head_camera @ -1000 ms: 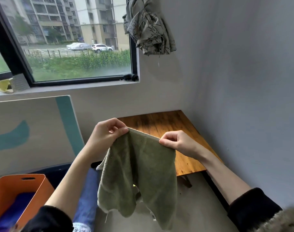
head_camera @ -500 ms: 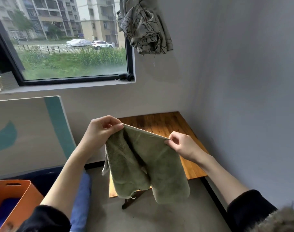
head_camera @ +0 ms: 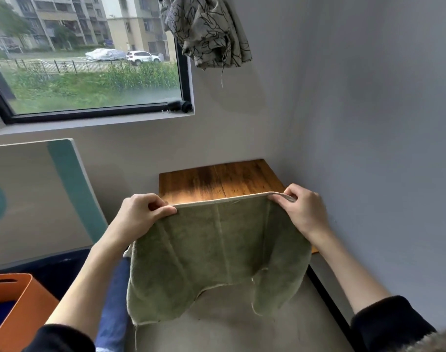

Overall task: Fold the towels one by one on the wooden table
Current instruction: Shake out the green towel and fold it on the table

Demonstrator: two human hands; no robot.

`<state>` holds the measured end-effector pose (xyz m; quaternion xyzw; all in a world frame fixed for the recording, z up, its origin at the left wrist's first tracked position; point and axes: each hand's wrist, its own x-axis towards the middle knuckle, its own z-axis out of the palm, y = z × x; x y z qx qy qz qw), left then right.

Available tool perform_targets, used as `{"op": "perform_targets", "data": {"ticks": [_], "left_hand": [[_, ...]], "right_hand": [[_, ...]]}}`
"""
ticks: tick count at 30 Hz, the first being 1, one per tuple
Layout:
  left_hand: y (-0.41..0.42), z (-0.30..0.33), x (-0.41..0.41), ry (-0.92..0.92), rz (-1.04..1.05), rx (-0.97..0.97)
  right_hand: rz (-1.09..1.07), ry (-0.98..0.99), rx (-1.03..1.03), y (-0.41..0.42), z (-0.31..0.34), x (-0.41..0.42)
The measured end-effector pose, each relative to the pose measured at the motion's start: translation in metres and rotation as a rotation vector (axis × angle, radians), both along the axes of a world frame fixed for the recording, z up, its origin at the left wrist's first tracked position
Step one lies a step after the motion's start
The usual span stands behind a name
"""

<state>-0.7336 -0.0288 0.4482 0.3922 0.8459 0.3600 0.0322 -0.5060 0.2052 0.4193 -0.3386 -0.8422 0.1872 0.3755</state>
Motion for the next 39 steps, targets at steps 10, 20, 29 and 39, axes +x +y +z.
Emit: {"op": "perform_targets", "data": {"ticks": [10, 20, 29, 39], "left_hand": [[0.019, -0.039, -0.012, 0.032, -0.029, -0.095], [0.051, -0.082, -0.075, 0.041, 0.081, -0.174], [0.138, -0.162, -0.189, -0.074, 0.004, -0.332], [0.212, -0.215, -0.277, 0.054, 0.025, -0.368]], "right_hand": [[0.023, -0.227, -0.117, 0.04, -0.029, 0.01], [-0.303, -0.376, -0.113, 0.092, -0.049, -0.047], [-0.346, -0.66, 0.011, 0.156, -0.117, -0.169], [-0.351, -0.808, 0.039, 0.22, -0.171, -0.26]]}}
